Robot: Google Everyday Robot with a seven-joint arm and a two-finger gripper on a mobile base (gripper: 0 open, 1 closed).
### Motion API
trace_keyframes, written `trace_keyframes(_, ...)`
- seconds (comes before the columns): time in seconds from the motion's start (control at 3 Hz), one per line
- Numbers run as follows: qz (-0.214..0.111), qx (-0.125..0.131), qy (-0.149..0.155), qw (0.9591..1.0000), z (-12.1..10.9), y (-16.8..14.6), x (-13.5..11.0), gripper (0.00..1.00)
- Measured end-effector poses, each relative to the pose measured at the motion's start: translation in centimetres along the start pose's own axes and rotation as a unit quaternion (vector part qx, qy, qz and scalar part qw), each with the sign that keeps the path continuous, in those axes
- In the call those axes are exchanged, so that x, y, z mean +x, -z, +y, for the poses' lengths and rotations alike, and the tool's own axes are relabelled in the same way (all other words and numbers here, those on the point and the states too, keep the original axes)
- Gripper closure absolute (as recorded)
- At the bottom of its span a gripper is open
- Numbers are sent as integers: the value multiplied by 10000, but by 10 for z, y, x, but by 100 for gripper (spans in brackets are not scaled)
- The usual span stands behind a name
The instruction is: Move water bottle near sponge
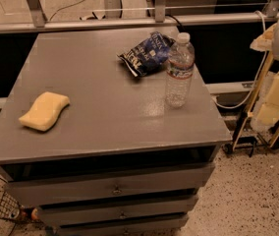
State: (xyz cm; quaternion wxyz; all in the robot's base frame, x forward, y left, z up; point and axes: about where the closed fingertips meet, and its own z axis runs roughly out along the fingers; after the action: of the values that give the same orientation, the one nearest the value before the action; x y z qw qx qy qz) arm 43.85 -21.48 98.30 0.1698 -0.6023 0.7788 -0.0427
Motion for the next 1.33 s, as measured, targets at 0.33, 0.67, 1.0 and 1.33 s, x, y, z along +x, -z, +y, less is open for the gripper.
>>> trace_keyframes(0.33,0,1,0,10000,0,0,0,0)
trace_keyframes(0.67,-467,-5,-146,9988,-10,-6,-5,0)
trace_keyframes(1.0,-1267,-152,-303,9914,-25,-23,-24,0)
trace_keyframes(1.33,-1690,-236,-391,9846,-34,-45,-42,0)
